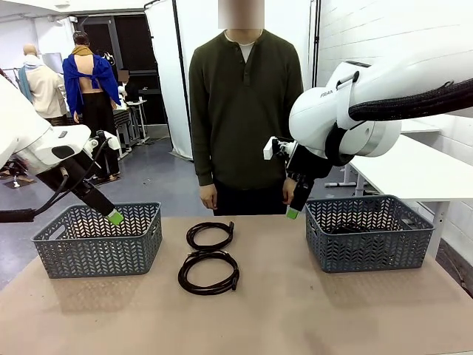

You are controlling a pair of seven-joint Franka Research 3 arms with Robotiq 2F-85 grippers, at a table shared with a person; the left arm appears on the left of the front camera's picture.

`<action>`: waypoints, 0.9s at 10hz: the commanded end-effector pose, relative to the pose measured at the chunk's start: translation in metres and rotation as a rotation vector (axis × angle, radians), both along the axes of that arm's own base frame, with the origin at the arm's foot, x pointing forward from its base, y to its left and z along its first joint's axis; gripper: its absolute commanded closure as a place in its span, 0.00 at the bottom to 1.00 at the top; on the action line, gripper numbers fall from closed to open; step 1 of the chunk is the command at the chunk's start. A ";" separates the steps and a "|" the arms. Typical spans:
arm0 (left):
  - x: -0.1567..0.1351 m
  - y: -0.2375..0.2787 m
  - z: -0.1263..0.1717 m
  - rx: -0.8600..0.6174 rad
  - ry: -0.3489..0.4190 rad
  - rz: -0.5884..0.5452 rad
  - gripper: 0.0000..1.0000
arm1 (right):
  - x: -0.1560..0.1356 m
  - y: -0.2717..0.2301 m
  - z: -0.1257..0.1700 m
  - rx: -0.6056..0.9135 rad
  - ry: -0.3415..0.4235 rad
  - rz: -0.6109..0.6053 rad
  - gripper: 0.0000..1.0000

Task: Organize the cables according to human instructions.
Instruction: Pick up a bundle of cables and place it in the basket indicated by the human.

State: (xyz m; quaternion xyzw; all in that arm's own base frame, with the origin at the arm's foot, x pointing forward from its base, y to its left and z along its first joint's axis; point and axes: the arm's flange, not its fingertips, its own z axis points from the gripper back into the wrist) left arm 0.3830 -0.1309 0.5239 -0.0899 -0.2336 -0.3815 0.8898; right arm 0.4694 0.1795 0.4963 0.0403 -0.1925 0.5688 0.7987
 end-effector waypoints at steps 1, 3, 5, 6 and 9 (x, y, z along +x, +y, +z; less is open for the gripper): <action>0.000 0.002 -0.001 -0.017 -0.005 -0.014 0.00 | -0.001 -0.002 0.000 0.001 0.000 -0.004 0.00; 0.000 0.002 -0.001 -0.017 -0.005 -0.014 0.00 | -0.001 -0.002 0.000 0.001 0.000 -0.004 0.00; 0.000 0.002 -0.001 -0.017 -0.005 -0.014 0.00 | -0.001 -0.002 0.000 0.001 0.000 -0.004 0.00; 0.000 0.002 -0.001 -0.017 -0.005 -0.014 0.00 | -0.001 -0.002 0.000 0.001 0.000 -0.004 0.00; 0.000 0.002 -0.001 -0.017 -0.005 -0.014 0.00 | -0.001 -0.002 0.000 0.001 0.000 -0.004 0.00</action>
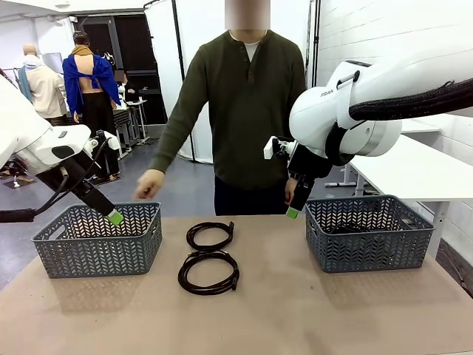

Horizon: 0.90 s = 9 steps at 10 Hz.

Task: Organize the cables according to human instructions.
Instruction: Pick up a bundle of cables and place it in the basket indicated by the human.

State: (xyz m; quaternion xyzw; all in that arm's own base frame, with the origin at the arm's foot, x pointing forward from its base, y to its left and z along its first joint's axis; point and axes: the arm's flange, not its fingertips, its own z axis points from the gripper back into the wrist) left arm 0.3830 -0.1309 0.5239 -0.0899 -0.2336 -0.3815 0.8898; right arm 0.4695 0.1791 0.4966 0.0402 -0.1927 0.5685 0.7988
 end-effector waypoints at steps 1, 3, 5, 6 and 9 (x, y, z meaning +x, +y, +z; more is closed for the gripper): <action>0.000 0.002 -0.001 -0.017 -0.005 -0.014 0.00 | -0.001 -0.001 0.000 0.001 0.000 -0.003 0.00; 0.000 0.002 -0.001 -0.017 -0.005 -0.014 0.00 | -0.001 -0.001 0.000 0.001 0.000 -0.003 0.00; 0.000 0.002 -0.001 -0.017 -0.005 -0.014 0.00 | -0.001 -0.001 0.000 0.001 0.000 -0.003 0.00; 0.000 0.002 -0.001 -0.017 -0.005 -0.014 0.00 | -0.001 -0.001 0.000 0.001 0.000 -0.003 0.00; 0.000 0.002 -0.001 -0.017 -0.005 -0.014 0.00 | -0.001 -0.001 0.000 0.001 0.000 -0.003 0.00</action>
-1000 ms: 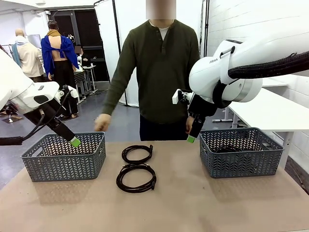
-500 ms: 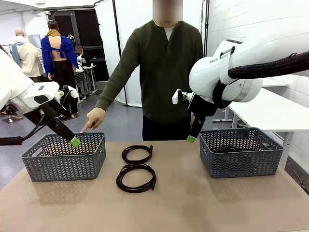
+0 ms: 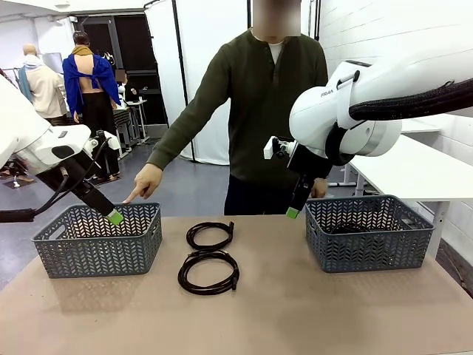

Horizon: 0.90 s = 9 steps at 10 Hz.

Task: Organize the cables according to human instructions.
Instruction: Pick up a bundle of cables and place it in the basket indicated by the human.

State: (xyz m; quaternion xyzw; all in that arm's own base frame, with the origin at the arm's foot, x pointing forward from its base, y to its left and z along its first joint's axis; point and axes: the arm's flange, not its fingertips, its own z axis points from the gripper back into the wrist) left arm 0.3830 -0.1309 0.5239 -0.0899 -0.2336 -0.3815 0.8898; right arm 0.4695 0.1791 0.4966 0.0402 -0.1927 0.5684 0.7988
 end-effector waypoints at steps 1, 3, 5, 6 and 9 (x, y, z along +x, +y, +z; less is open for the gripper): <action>0.000 0.002 -0.001 -0.017 -0.005 -0.014 0.00 | -0.001 -0.001 0.000 0.001 0.000 -0.003 0.00; 0.000 0.002 -0.001 -0.017 -0.005 -0.014 0.00 | -0.001 -0.001 0.000 0.001 0.000 -0.003 0.00; 0.000 0.002 -0.001 -0.017 -0.005 -0.014 0.00 | -0.001 -0.001 0.000 0.001 0.000 -0.003 0.00; 0.000 0.002 -0.001 -0.017 -0.005 -0.014 0.00 | -0.001 -0.001 0.000 0.001 0.000 -0.003 0.00; 0.007 -0.006 -0.001 0.005 0.018 0.021 0.00 | -0.001 -0.001 0.000 0.001 0.000 -0.003 0.00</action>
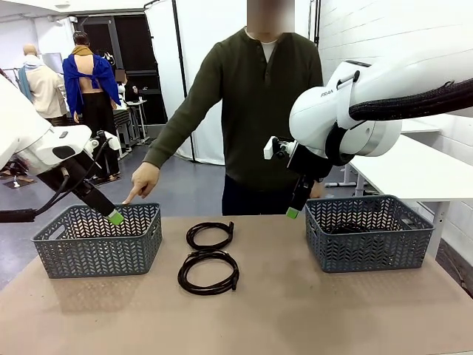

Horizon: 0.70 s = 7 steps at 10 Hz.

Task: Organize the cables according to human instructions.
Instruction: Pick up a bundle of cables and place it in the basket indicated by the human.

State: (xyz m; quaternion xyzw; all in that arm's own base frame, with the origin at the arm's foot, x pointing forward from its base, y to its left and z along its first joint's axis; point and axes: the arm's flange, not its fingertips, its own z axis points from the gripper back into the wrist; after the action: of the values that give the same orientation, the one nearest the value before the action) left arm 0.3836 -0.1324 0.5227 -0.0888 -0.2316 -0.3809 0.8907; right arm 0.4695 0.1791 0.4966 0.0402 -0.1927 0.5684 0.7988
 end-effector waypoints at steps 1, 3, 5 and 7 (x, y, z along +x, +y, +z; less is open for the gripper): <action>0.011 -0.012 0.001 0.020 0.044 0.040 0.00 | -0.001 -0.001 0.000 0.001 0.000 -0.003 0.00; 0.024 -0.036 0.001 0.053 0.097 0.081 0.00 | -0.001 -0.001 0.000 0.001 0.000 -0.003 0.00; 0.042 -0.064 -0.004 0.051 0.129 0.107 0.00 | -0.001 -0.001 0.000 0.001 0.000 -0.003 0.00; 0.054 -0.091 -0.013 0.081 0.164 0.162 0.00 | -0.001 -0.001 0.000 0.001 0.000 -0.003 0.00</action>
State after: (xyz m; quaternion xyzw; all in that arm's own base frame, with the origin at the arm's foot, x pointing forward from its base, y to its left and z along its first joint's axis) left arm 0.4285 -0.2161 0.5051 -0.0835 -0.1640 -0.3257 0.9274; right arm 0.4696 0.1789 0.4967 0.0403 -0.1929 0.5682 0.7989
